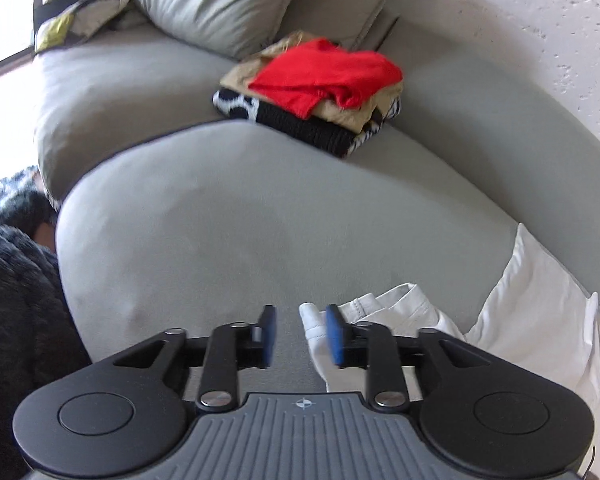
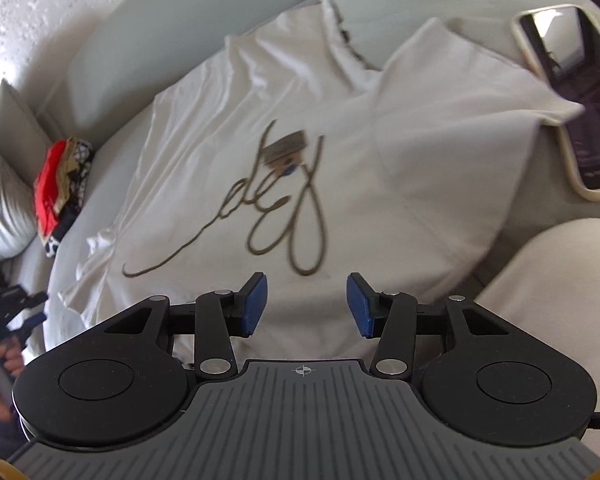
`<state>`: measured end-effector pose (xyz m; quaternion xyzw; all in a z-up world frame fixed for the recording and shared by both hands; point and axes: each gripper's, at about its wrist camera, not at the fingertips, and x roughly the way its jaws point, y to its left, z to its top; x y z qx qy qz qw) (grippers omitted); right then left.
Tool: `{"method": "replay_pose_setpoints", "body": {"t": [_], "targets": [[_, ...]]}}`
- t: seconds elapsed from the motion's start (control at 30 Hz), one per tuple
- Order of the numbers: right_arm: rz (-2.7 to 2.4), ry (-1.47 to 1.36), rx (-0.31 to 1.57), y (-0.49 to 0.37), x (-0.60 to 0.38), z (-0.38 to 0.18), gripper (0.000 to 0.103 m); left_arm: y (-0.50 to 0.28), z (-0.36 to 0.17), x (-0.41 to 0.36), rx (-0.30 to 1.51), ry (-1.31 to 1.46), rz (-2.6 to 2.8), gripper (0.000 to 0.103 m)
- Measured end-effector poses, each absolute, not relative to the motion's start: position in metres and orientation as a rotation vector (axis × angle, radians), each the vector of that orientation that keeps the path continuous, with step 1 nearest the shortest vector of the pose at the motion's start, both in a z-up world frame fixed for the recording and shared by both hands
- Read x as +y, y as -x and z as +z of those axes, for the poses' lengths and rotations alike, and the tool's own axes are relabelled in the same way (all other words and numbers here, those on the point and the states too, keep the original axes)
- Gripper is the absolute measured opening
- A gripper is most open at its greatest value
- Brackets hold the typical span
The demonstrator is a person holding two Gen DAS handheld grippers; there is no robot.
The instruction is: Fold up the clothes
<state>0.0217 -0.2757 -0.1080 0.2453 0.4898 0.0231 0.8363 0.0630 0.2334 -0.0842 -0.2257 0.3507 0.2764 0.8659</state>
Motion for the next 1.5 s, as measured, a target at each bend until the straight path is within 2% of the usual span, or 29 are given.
{"method": "replay_pose_setpoints", "body": {"t": [0.23,0.27,0.3,0.37,0.5,0.63,0.8,1.03,1.2,1.37,1.5], "targets": [[0.029,-0.472,1.07,-0.008,-0.277,-0.119,0.048,-0.021,-0.062,0.164,0.792,0.393,0.272,0.033],[0.05,-0.433,1.064,-0.007,-0.271,-0.117,0.041,-0.018,-0.064,0.149,0.813,0.381,0.21,0.033],[0.073,-0.39,1.055,-0.005,-0.264,-0.115,0.026,-0.016,-0.068,0.132,0.839,0.362,0.144,0.033],[0.119,-0.297,1.035,-0.002,-0.249,-0.11,0.02,-0.013,-0.077,0.1,0.879,0.314,0.05,0.033],[0.211,-0.128,0.976,0.002,-0.217,-0.102,0.021,-0.004,-0.094,0.052,0.915,0.184,-0.037,0.033],[0.284,0.007,0.94,0.002,-0.188,-0.108,0.025,0.0,-0.107,0.038,0.925,0.122,-0.045,0.033],[0.228,0.118,1.005,0.001,-0.18,-0.136,0.025,-0.003,-0.124,0.023,0.945,0.049,-0.061,0.032],[0.085,-0.12,1.274,0.008,-0.225,-0.161,0.025,0.003,-0.144,0.007,1.07,-0.058,-0.1,0.035],[0.142,-0.205,1.157,0.014,-0.23,-0.135,0.027,0.007,-0.158,0.001,1.249,0.009,-0.204,0.035],[0.183,-0.154,1.0,0.012,-0.217,-0.116,0.028,0.019,-0.128,-0.002,1.078,-0.052,-0.183,0.037],[0.173,-0.141,0.998,-0.003,-0.212,-0.123,0.025,0.013,-0.114,0.01,0.981,-0.063,-0.063,0.039]]}}
